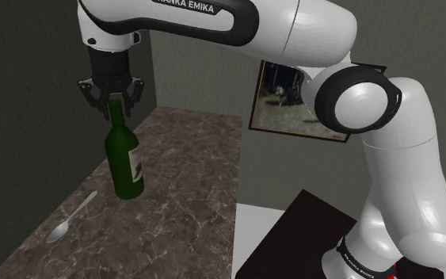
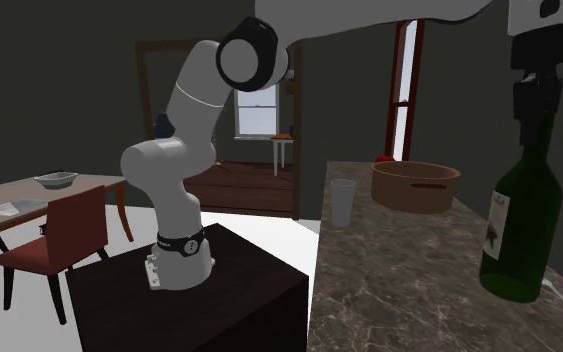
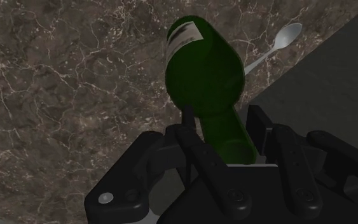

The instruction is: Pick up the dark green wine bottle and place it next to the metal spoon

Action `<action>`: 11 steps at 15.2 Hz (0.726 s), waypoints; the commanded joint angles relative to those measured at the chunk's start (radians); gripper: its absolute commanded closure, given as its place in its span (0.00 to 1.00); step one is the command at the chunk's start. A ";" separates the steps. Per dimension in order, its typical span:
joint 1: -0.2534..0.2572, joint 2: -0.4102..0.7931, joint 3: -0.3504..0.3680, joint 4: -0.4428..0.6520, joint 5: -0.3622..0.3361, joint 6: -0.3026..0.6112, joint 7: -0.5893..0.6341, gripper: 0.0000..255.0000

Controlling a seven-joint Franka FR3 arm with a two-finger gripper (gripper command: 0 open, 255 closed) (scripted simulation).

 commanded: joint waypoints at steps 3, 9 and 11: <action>-0.014 -0.025 0.001 -0.096 0.005 0.073 0.003 1.00; -0.030 -0.055 0.003 -0.228 0.010 0.173 0.008 1.00; -0.032 -0.059 0.003 -0.248 0.011 0.189 0.008 1.00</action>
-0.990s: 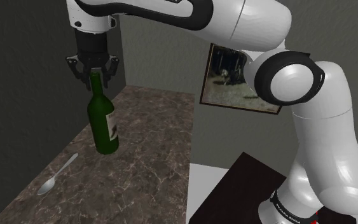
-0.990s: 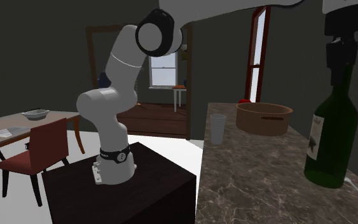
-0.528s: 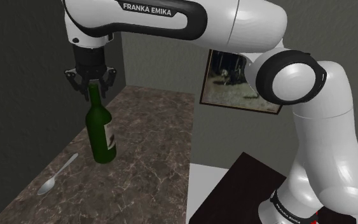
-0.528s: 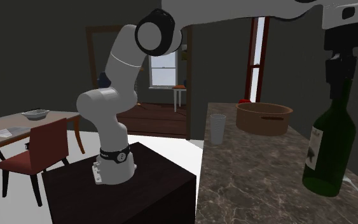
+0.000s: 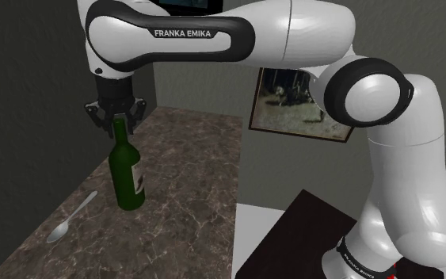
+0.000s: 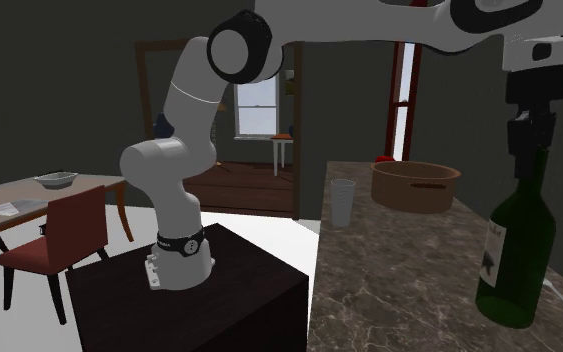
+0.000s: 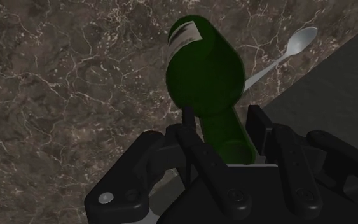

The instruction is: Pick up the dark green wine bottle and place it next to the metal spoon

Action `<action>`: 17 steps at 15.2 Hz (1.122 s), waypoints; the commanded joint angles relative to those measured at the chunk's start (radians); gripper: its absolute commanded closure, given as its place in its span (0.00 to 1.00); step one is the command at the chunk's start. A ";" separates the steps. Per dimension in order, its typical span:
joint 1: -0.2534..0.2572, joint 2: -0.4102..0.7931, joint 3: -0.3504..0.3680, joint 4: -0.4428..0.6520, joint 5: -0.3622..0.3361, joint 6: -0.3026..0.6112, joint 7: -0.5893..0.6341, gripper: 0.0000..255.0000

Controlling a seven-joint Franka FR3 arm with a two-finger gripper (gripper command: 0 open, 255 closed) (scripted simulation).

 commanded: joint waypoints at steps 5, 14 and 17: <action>-0.002 -0.003 0.000 -0.012 0.001 0.010 0.000 1.00; 0.006 0.001 0.001 0.063 0.000 -0.060 -0.003 0.00; 0.016 0.016 0.000 0.148 -0.003 -0.130 -0.006 0.00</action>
